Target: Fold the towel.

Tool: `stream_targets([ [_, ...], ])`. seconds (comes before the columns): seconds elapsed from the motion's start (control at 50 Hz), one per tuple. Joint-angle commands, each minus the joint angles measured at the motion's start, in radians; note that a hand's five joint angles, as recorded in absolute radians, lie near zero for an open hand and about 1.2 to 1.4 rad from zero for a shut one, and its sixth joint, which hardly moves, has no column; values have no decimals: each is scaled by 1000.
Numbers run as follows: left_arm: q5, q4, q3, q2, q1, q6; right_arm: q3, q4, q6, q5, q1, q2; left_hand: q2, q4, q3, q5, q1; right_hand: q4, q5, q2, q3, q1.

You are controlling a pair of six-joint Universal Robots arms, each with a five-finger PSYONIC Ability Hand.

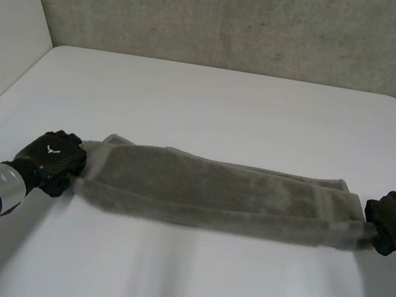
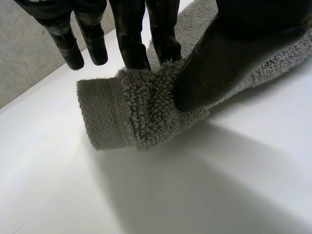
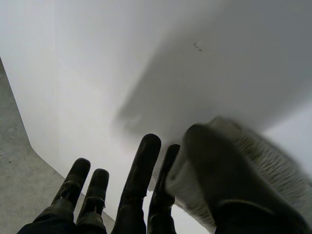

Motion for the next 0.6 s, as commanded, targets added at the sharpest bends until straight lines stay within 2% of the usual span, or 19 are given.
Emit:
stream_targets([
  [0.02, 0, -3, -16, 1, -8, 1, 18, 8, 1, 5, 1, -12, 69, -59, -52, 22, 64, -76, -437, -432, -43, -433],
  [0.04, 0, -3, -19, 3, -14, -1, 31, 8, 1, -1, 2, -16, -42, -59, -52, -89, -47, -76, -481, -476, -43, -477],
  [0.06, 0, -3, -19, 3, -15, -1, 31, 8, 1, -1, 2, -16, -44, -59, -52, -90, -48, -76, -482, -476, -43, -477],
  [0.1, 0, -3, -25, 6, -25, 1, 46, 4, 3, -1, 4, -34, -309, -59, -52, -356, -314, -76, -569, -564, -43, -565],
  [0.12, 0, -3, -25, 6, -25, 1, 46, 4, 3, -1, 4, -35, -311, -59, -52, -357, -316, -76, -570, -565, -43, -565],
  [0.14, -2, -5, -25, 9, -27, 1, 51, 2, 3, -3, 4, -38, -418, -59, -52, -465, -423, -76, -593, -588, -43, -589],
  [0.48, -2, -5, -40, 52, -15, -1, 69, 1, 3, -7, 13, -42, -463, -59, -52, -510, -468, -76, -611, -606, -43, -607],
  [0.6, -2, -6, -43, 75, -13, -5, 75, -22, 5, -19, 15, -35, -581, -59, -52, -627, -586, -76, -491, -485, -43, -486],
])
